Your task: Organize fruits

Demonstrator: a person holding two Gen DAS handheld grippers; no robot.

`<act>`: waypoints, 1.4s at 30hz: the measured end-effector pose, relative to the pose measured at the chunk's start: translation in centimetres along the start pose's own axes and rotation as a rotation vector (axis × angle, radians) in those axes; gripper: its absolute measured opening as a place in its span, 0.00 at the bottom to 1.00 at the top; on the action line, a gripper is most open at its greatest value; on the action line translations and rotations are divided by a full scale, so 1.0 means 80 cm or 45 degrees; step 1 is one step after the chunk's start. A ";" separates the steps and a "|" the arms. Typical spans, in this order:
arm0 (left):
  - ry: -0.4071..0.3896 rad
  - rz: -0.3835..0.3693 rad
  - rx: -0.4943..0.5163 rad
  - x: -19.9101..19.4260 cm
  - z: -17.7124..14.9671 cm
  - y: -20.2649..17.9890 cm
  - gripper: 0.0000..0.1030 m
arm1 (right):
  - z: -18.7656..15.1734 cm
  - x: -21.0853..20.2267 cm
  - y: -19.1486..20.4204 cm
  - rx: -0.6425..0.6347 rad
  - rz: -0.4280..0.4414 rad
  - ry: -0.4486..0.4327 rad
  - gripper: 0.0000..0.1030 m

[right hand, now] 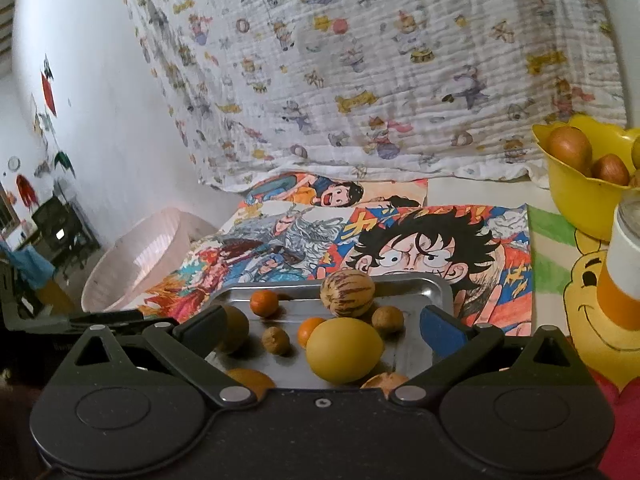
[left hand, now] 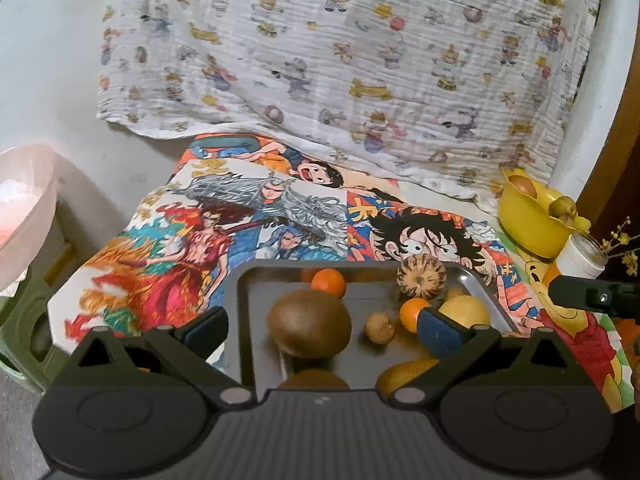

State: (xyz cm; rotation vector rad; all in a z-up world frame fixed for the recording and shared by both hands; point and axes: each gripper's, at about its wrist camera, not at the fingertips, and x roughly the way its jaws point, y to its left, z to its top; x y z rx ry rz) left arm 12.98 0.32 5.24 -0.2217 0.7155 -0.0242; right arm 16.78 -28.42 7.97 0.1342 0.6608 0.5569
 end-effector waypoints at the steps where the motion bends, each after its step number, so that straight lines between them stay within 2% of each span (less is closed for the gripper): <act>1: -0.007 0.003 0.000 -0.003 -0.002 0.000 0.99 | -0.003 -0.003 0.001 0.002 0.000 -0.013 0.99; 9: -0.086 0.074 0.046 -0.040 -0.028 -0.006 0.99 | -0.028 -0.024 0.012 -0.001 -0.010 -0.077 0.99; 13: -0.116 0.106 0.050 -0.054 -0.042 -0.006 0.99 | -0.047 -0.034 0.029 -0.043 -0.068 -0.119 0.99; 23: -0.183 0.102 0.077 -0.078 -0.085 -0.010 0.99 | -0.093 -0.051 0.065 -0.094 -0.160 -0.217 0.99; 30: -0.180 0.097 0.077 -0.084 -0.098 -0.008 0.99 | -0.120 -0.051 0.081 -0.149 -0.233 -0.245 0.99; 42: -0.165 0.072 0.059 -0.079 -0.114 -0.006 0.99 | -0.146 -0.049 0.082 -0.119 -0.274 -0.264 0.99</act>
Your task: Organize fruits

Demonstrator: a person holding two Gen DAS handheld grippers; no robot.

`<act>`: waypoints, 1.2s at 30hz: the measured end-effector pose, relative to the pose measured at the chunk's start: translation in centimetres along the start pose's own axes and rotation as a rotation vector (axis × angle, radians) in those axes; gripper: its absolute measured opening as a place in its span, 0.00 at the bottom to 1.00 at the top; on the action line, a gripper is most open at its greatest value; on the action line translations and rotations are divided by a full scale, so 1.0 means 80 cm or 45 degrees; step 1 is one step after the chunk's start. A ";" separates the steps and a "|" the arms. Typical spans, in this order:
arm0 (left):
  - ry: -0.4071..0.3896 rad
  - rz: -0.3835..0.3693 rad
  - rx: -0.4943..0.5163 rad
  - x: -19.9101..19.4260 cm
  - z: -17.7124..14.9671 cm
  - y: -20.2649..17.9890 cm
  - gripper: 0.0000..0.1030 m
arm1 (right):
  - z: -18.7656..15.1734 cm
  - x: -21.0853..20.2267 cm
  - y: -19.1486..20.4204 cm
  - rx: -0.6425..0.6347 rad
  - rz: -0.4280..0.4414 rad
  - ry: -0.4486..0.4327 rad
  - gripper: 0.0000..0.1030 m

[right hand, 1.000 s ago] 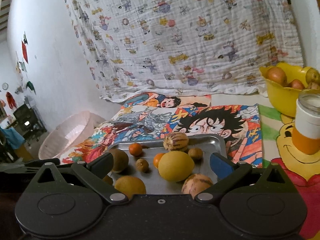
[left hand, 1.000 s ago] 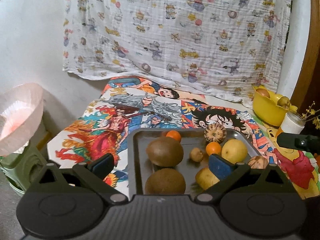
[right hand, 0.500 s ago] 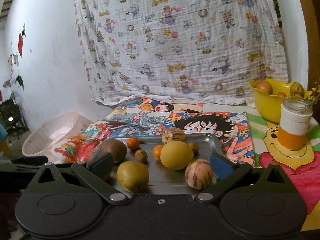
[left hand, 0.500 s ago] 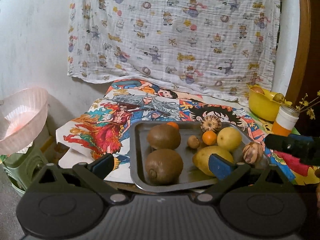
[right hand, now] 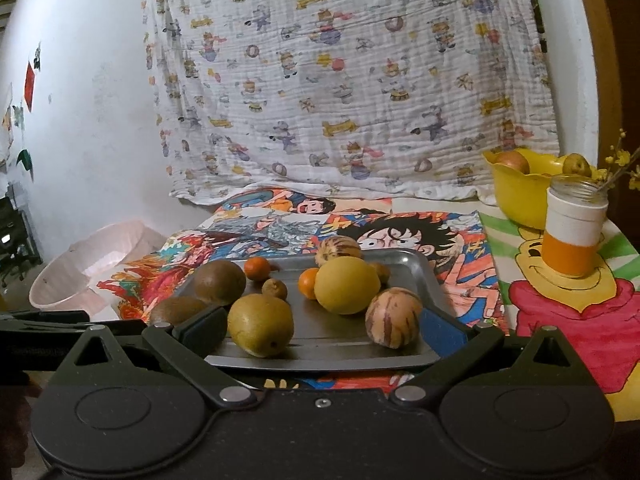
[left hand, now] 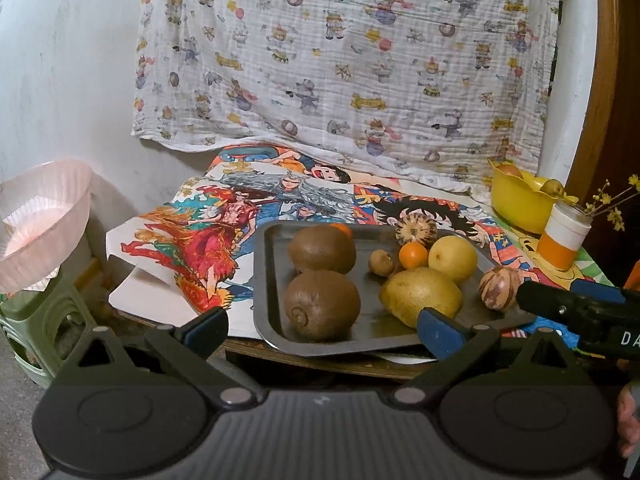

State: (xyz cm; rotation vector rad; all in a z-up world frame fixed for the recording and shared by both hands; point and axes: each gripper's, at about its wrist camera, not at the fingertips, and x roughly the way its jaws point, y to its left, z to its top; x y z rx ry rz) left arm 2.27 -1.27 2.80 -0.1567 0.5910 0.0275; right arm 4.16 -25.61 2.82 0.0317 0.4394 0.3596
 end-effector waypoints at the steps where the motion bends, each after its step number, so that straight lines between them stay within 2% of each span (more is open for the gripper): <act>1: -0.004 0.004 0.000 0.000 -0.001 0.000 0.99 | -0.002 -0.001 -0.001 0.002 -0.002 -0.003 0.99; 18: 0.045 0.015 -0.032 0.004 -0.013 0.005 0.99 | -0.016 0.001 0.007 -0.032 0.031 0.021 0.99; 36: 0.048 0.017 -0.030 0.004 -0.014 0.003 0.99 | -0.018 0.002 0.008 -0.037 0.032 0.032 0.99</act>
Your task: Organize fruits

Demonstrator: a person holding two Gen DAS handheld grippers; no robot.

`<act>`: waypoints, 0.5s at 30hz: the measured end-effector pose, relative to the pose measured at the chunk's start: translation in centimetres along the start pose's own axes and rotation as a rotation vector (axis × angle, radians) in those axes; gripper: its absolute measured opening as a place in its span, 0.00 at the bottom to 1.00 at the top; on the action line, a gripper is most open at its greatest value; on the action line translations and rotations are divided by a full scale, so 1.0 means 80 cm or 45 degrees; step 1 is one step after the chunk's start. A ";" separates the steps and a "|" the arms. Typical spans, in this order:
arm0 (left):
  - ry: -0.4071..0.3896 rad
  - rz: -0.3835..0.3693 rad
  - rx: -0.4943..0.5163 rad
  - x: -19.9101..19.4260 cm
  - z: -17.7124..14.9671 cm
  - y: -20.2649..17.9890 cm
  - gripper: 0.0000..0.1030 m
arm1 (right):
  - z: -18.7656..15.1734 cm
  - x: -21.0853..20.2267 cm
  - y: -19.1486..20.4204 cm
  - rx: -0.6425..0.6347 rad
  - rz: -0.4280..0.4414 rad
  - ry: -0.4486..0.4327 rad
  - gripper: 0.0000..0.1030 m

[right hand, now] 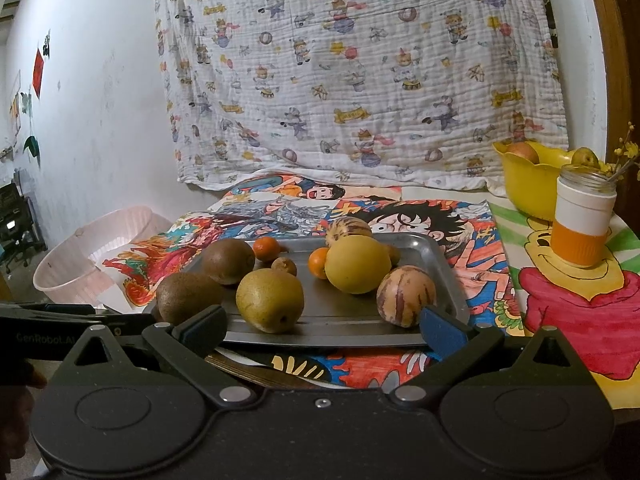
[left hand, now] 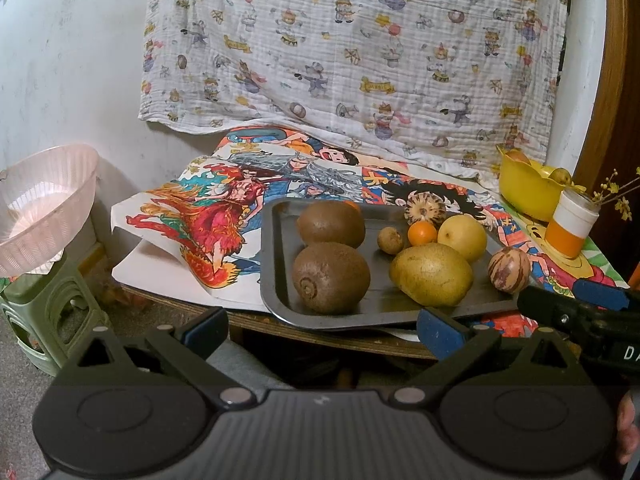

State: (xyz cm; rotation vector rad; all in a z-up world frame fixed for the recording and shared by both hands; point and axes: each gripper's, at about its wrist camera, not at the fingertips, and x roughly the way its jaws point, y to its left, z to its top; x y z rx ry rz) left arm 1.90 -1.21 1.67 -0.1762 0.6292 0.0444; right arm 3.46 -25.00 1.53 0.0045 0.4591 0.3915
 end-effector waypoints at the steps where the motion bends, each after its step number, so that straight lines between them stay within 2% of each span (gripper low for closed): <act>1: 0.001 0.000 -0.001 0.000 0.000 0.000 0.99 | 0.000 0.000 0.000 0.000 0.000 0.003 0.99; 15: 0.011 0.002 0.003 0.001 -0.002 0.000 0.99 | -0.002 0.001 -0.002 0.003 0.000 0.013 0.99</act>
